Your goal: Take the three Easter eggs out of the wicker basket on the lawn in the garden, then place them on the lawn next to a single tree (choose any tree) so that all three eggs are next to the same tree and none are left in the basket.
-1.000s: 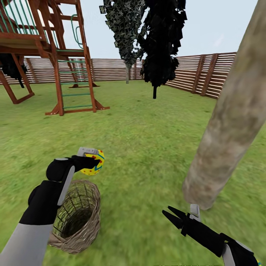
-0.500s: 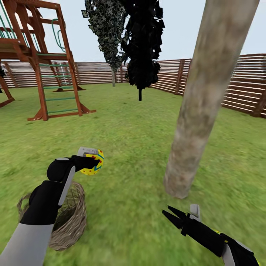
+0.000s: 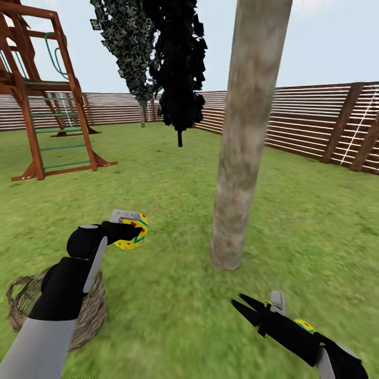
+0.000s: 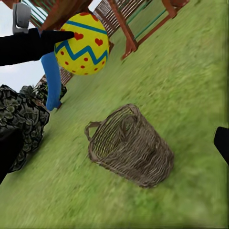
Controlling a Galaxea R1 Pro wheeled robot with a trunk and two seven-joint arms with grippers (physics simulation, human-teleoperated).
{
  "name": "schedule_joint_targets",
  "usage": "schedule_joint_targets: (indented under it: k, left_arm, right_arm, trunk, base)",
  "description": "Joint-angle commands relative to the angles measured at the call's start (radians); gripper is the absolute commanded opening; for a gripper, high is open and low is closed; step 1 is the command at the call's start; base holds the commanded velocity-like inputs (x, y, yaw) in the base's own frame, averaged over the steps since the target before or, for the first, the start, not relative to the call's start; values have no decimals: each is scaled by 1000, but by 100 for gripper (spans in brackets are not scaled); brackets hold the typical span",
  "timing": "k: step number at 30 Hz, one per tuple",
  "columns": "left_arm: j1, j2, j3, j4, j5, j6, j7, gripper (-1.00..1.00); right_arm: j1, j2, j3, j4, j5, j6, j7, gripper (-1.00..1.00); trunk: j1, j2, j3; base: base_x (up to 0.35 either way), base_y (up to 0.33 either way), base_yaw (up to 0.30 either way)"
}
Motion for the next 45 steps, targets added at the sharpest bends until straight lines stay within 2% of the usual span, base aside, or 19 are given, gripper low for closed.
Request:
schedule_joint_targets:
  k: [1,5,11,18,28,37,43,45]
  left_arm:
    - [-1,1,-1,-1,-5,4,-6,-100]
    - [-1,1,-1,-1,-5,4,-6,-100]
    - [-1,0,-1,-1,-5,4,-6,-100]
    - [-1,-1,-1,1,-6,4,-5,-100]
    - [-1,-1,-2,9,-8,4,-5,-100]
    - [-1,-2,-2,14,-19,4,-5,-100]
    - [-1,-2,-20,45,-20,4,-5,-100]
    - [-2,-2,-23,81,-20,4,-5,-100]
  right_arm:
    - [-1,1,-2,0,-2,8,3,100]
    - [-1,1,-3,2,-2,7,3,100]
    - [-2,2,-35,5,-1,9,3,100]
    - [-2,2,-38,6,-1,9,2,100]
    - [-2,2,-38,6,-2,9,3,100]
    - [-2,2,-38,6,-2,9,3,100]
    - [-2,2,-38,6,-3,8,3,100]
    - [-2,2,-38,6,-2,9,3,100]
  trunk:
    - [-5,7,3]
    - [-20,35,17]
    - [-43,77,36]
    - [-70,126,58]
    - [-108,196,90]
    - [-143,259,124]
    - [-166,301,146]
    - [-173,315,152]
  base:
    - [-310,-130,-177]
    - [-313,-121,-65]
    - [-316,-112,-7]
    - [-283,-107,0]
    - [-82,-58,-2]
    - [-241,-186,-179]
    - [-156,-122,-135]
    - [-22,-17,-17]
